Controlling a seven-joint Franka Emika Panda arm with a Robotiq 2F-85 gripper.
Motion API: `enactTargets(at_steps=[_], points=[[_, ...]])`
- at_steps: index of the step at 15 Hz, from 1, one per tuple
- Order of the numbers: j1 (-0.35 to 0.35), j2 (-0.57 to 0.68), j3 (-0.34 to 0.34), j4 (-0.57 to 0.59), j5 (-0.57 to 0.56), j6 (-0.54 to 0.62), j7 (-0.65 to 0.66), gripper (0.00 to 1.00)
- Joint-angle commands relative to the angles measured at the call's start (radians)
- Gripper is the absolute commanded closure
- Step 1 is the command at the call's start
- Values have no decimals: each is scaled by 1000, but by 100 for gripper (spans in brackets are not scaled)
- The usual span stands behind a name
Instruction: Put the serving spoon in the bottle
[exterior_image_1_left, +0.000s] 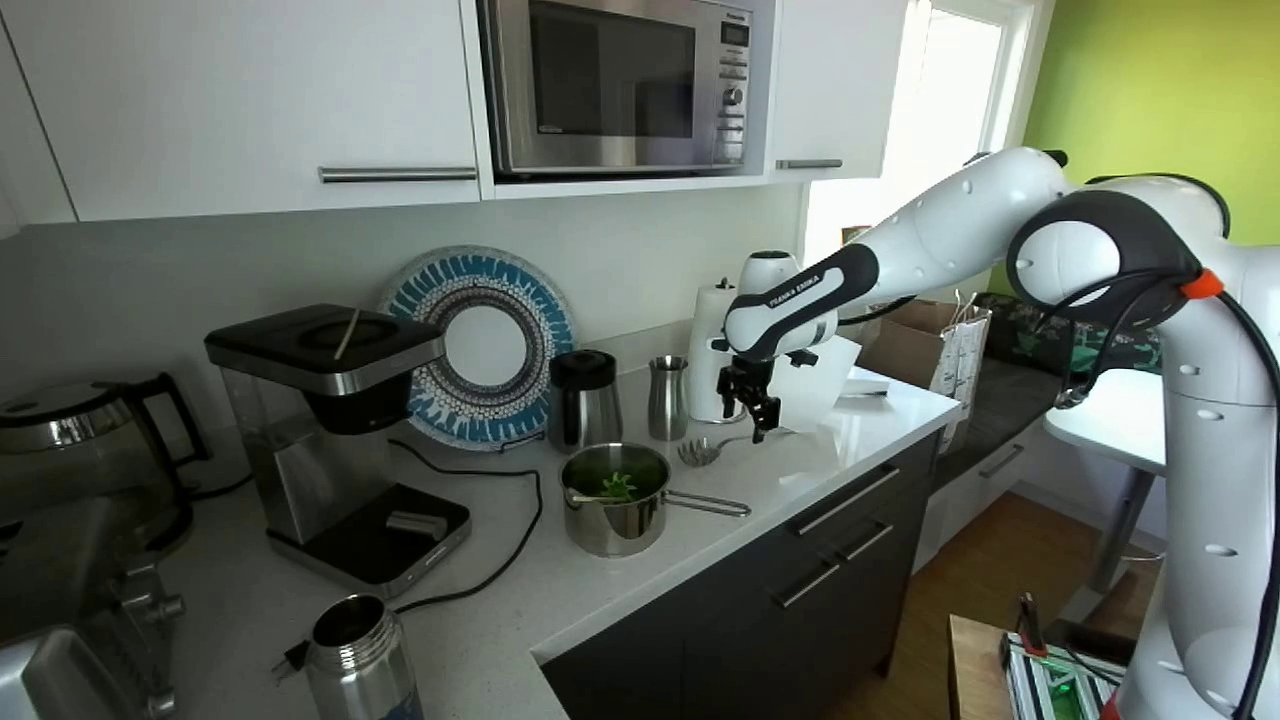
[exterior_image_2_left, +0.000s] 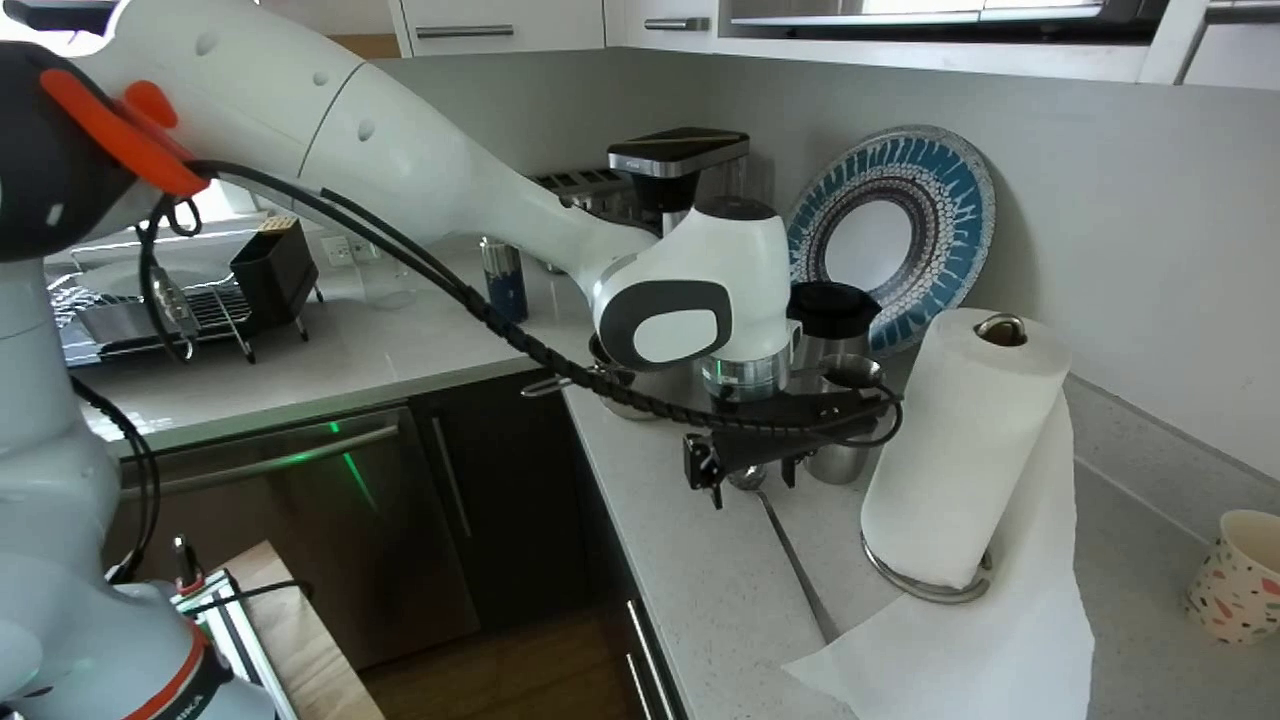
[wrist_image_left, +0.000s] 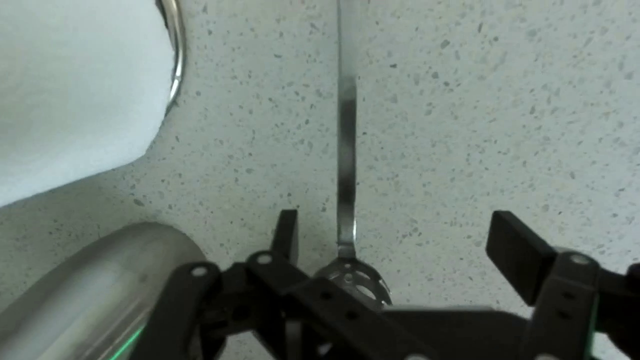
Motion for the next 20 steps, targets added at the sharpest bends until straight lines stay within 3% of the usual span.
enactTargets(at_steps=[1, 12, 14, 16, 20], points=[[-35, 23, 26, -5, 23, 9, 28, 9], [-82, 89, 93, -5, 78, 170, 12, 96], [-87, 59, 100, -26, 79, 188, 7, 100], [-101, 22, 116, -46, 101, 172, -25, 97], [-152, -108, 187, -103, 323, 108, -278, 97]])
